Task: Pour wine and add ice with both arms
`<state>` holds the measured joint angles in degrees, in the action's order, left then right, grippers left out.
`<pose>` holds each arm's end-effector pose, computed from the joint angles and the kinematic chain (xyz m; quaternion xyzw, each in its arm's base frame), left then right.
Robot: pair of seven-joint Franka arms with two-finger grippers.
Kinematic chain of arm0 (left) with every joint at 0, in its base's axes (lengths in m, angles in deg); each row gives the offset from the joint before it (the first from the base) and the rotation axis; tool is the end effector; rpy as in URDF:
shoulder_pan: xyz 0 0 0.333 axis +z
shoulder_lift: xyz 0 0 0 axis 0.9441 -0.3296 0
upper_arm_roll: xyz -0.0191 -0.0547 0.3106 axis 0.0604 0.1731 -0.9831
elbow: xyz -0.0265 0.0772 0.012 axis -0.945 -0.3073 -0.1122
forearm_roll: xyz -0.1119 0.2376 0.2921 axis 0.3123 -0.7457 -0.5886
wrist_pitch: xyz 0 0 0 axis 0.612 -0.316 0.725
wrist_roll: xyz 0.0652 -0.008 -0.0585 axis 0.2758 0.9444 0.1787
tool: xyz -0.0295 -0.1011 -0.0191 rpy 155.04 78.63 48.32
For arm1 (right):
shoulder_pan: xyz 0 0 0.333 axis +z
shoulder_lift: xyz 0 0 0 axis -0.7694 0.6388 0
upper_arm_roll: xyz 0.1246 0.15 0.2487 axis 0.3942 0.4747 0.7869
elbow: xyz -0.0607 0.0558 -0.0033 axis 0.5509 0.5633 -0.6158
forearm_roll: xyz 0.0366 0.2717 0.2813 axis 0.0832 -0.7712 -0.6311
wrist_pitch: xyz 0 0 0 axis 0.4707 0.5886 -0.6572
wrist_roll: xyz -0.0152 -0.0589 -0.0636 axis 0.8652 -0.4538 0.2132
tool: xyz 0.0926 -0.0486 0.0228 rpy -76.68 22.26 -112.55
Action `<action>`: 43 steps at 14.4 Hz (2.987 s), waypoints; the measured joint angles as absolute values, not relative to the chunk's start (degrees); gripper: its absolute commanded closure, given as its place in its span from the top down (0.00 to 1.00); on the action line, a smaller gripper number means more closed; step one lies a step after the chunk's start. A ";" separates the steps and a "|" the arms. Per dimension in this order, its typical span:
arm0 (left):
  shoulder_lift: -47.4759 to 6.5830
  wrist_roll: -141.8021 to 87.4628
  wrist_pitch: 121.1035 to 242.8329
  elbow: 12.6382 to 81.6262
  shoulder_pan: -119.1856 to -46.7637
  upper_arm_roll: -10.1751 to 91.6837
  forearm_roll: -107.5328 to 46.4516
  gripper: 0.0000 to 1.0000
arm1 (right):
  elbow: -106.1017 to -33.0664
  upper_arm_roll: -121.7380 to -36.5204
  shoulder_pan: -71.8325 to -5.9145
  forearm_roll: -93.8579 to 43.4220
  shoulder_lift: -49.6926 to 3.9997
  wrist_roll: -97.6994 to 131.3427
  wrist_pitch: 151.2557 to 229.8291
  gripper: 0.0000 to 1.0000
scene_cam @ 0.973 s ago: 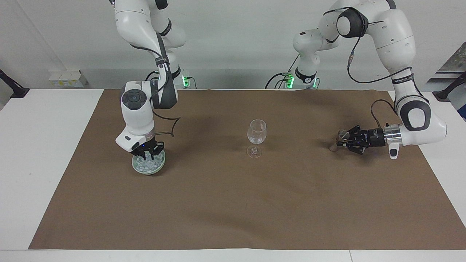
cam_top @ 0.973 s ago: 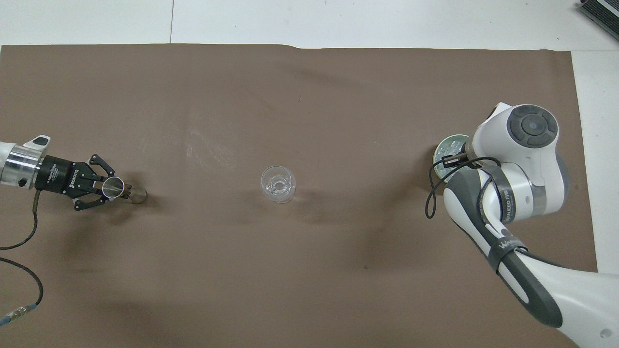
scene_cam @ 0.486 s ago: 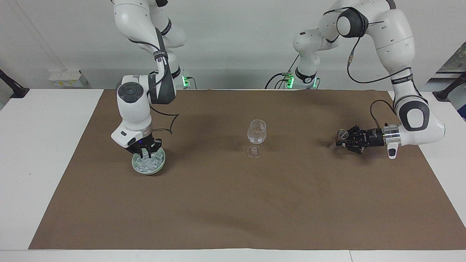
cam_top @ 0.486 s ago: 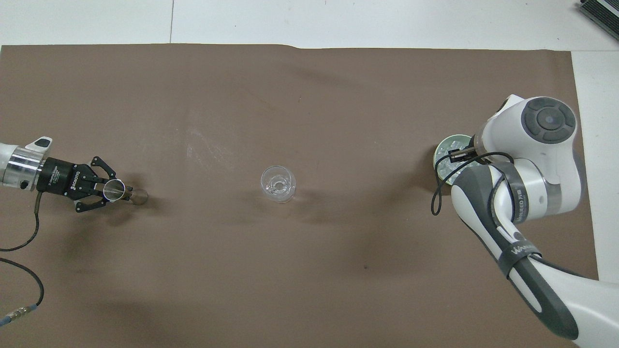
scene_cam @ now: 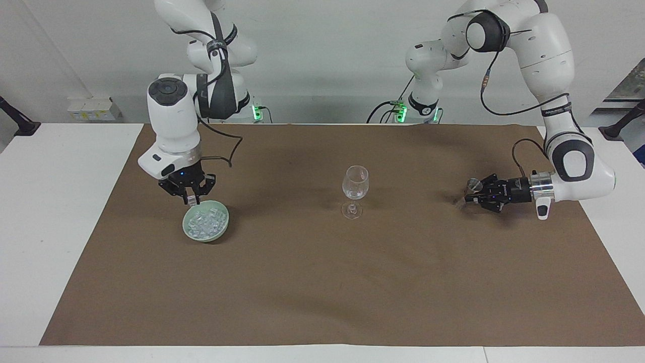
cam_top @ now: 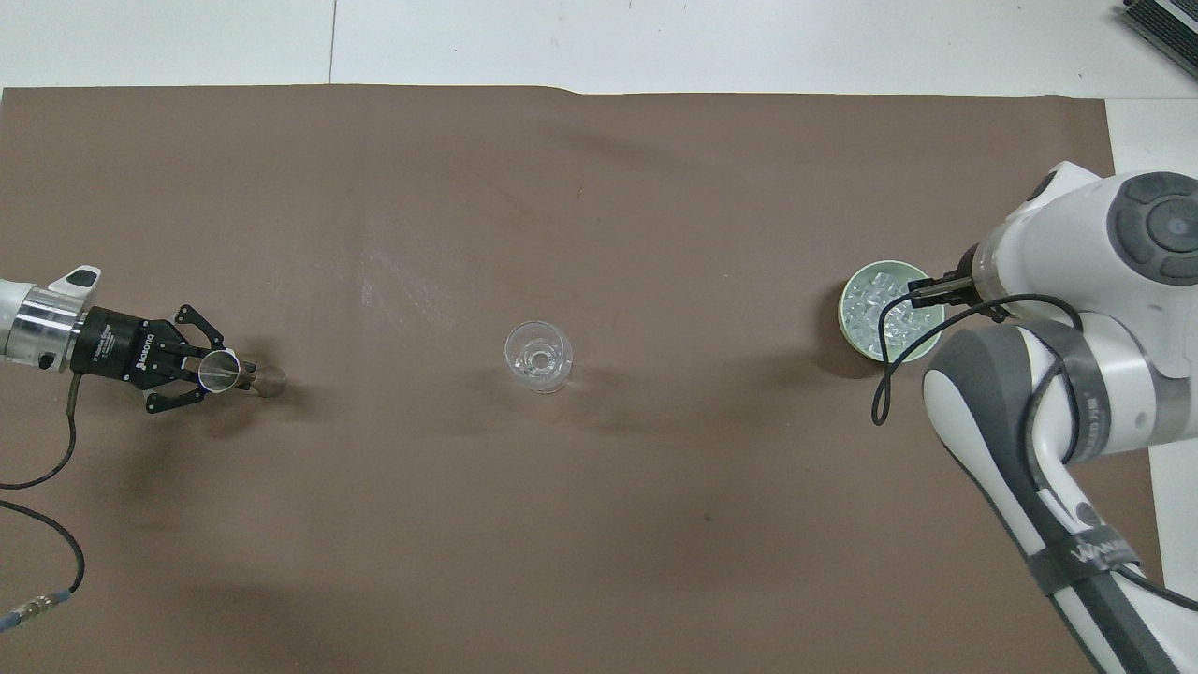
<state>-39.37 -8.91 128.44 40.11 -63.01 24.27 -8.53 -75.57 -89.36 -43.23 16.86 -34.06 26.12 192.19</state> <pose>0.5696 0.1204 0.2684 0.7101 0.5135 -0.3857 0.2888 0.5869 0.0318 0.4675 0.9923 0.0689 0.0508 0.0894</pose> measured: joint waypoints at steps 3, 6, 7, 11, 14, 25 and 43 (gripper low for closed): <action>-39.37 -9.26 128.44 40.12 -62.99 24.24 -8.53 0.39 | -74.36 -88.96 -43.12 14.98 -37.94 26.16 188.19 0.00; -39.38 -9.34 128.44 40.18 -62.99 24.20 -8.54 0.57 | -73.04 -88.88 -43.12 14.12 -42.14 26.16 182.90 0.00; -39.38 -9.35 128.44 40.18 -62.99 24.19 -8.54 0.63 | -72.47 -88.90 -43.12 13.28 -43.06 26.16 181.28 0.00; -39.38 -9.41 128.44 40.18 -62.96 24.11 -8.63 0.99 | -69.71 -89.05 -43.17 10.94 -44.27 26.16 177.69 0.00; -39.39 -9.59 128.52 39.83 -62.95 24.09 -10.75 1.00 | -69.20 -88.31 -43.05 10.61 -44.10 28.15 177.39 0.00; -40.15 -10.26 122.19 26.21 -62.21 23.24 -20.11 1.00 | -60.63 -74.23 -42.23 5.86 -41.41 47.08 172.24 0.00; -34.35 -29.94 127.02 11.23 -63.20 21.98 -27.31 1.00 | -44.26 -68.39 -24.80 12.49 -16.69 70.55 177.64 0.00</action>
